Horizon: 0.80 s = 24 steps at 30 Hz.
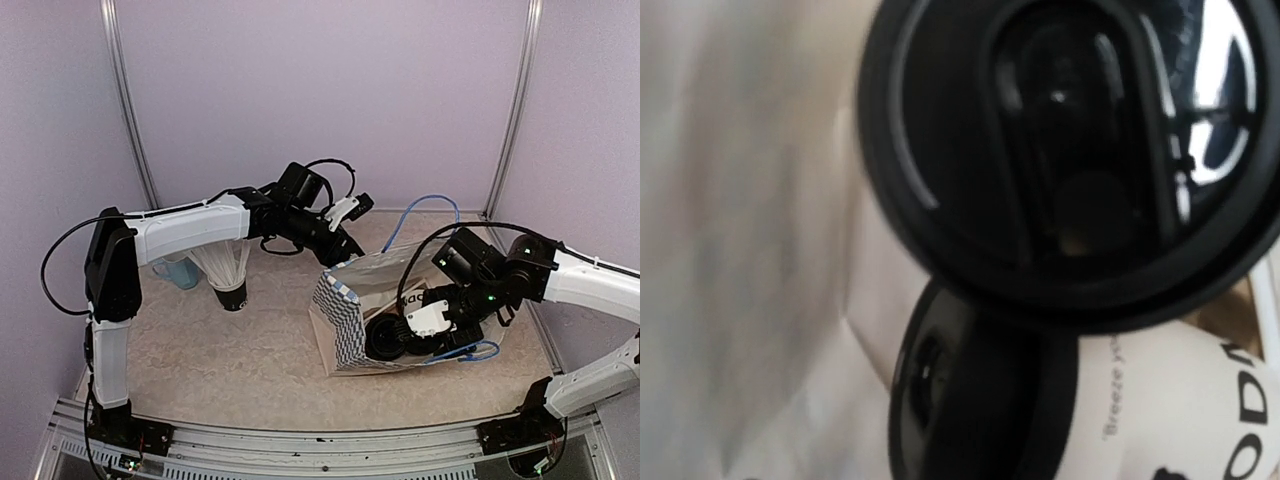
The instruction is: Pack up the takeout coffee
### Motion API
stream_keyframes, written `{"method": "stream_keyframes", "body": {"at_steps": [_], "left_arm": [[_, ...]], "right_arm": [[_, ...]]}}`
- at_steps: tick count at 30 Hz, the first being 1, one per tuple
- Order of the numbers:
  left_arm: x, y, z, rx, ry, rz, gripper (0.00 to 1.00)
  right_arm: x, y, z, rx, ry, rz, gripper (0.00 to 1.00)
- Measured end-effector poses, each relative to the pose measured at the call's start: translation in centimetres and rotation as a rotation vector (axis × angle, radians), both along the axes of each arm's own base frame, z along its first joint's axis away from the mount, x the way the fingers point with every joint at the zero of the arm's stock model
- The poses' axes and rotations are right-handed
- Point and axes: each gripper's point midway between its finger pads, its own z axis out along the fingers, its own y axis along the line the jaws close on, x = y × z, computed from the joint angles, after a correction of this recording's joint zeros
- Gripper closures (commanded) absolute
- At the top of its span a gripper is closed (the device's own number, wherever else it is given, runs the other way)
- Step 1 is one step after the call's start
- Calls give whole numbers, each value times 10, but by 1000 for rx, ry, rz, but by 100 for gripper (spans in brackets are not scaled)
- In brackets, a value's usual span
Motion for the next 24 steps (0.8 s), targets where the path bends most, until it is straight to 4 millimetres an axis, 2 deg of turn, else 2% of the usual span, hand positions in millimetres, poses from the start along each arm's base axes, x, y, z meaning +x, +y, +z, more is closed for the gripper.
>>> {"method": "stream_keyframes", "body": {"at_steps": [12,17,24], "left_arm": [[-25,-6,-1,-43,52,-132,39],[-28,-7,-4,-45,65,-155,39],[-30,-7,-10,-38,70,-167,39]], "right_arm": [[14,1,-10,22,-48,-93,21],[16,-2,-17,16,-55,-119,27],[22,1,-16,36,-77,-139,32]]}}
